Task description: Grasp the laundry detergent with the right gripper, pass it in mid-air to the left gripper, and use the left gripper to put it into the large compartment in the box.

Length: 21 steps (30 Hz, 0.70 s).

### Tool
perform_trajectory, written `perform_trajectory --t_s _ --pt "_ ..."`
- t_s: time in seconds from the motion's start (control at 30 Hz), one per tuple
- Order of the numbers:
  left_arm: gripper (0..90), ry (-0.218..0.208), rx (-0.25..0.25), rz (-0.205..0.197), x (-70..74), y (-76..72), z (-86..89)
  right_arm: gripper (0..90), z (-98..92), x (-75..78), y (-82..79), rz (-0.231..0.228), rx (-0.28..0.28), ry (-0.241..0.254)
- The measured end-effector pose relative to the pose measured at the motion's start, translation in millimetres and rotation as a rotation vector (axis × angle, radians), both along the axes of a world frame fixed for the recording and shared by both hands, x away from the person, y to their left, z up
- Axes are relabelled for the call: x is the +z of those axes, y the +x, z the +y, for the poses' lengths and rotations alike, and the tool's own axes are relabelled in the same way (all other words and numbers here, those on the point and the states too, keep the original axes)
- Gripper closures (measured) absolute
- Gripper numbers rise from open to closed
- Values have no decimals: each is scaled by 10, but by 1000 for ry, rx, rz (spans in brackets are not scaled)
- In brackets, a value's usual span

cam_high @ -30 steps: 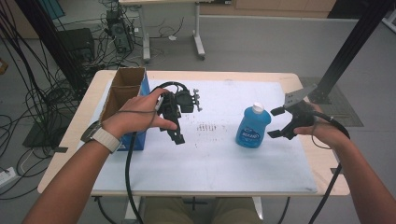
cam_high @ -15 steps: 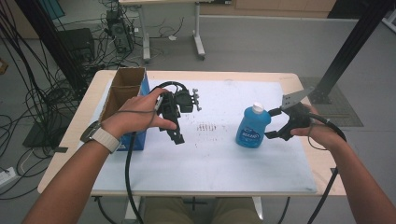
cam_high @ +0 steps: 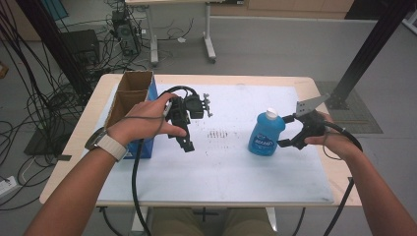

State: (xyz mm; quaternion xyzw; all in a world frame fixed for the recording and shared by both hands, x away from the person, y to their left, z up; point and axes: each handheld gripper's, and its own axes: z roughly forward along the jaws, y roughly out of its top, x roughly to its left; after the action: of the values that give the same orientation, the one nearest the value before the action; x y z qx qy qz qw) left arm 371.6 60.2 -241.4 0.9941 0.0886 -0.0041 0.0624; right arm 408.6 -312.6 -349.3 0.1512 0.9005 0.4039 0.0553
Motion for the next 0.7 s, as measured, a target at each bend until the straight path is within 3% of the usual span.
perform_trajectory --t_s 0.7 --pt "83 -2 3 1 -3 -2 -11 49 13 -52 11 0 -10 41"
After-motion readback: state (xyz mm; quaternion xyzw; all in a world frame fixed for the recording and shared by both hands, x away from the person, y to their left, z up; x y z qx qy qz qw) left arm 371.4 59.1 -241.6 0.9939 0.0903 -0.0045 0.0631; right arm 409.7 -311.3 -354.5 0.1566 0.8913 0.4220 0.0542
